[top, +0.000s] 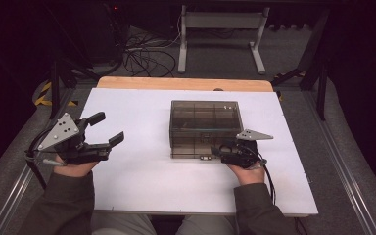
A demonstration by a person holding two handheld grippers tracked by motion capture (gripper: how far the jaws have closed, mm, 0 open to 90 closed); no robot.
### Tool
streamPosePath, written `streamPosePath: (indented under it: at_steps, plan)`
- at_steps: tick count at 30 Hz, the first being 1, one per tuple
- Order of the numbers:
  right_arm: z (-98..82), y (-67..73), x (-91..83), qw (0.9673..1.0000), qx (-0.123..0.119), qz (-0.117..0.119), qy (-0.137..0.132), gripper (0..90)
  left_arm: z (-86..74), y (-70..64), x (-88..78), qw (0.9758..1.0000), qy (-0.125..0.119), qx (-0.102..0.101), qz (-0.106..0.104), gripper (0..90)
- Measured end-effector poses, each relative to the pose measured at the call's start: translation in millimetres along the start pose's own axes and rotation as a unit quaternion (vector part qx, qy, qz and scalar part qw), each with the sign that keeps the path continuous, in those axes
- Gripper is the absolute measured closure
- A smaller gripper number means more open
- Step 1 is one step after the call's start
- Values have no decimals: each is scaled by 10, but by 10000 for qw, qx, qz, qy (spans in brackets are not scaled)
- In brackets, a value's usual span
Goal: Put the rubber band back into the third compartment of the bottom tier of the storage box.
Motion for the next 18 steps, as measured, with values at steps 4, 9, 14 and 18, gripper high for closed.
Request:
streamPosePath:
  at_steps: [4, 9, 14, 18]
  plan:
    - [25, 36, -4, 10000, -27, 77, -37, 302, 1, 3, -8, 10000, -2, 9, 20, 141]
    - [62, 74, -22, 9999, -66, 135, -62, 246, 0, 7, -16, 10000, -7, -4, 28, 141]
    - [105, 99, -43, 9997, -102, 153, -147, 192, -7, -2, -12, 10000, 16, -14, 12, 140]
    - [141, 121, -72, 9995, -124, 173, -230, 168, -7, -9, -8, 10000, 27, 0, 0, 139]
Point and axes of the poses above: each handheld gripper's, and its own axes: x roughly forward along the jaws, z roughly out of its top, y roughly to its left, the point moved 8 cm from there along x, roughly forward along the jaws, and after that the axes turned 8 degrees about x, right-handed, at the moved point
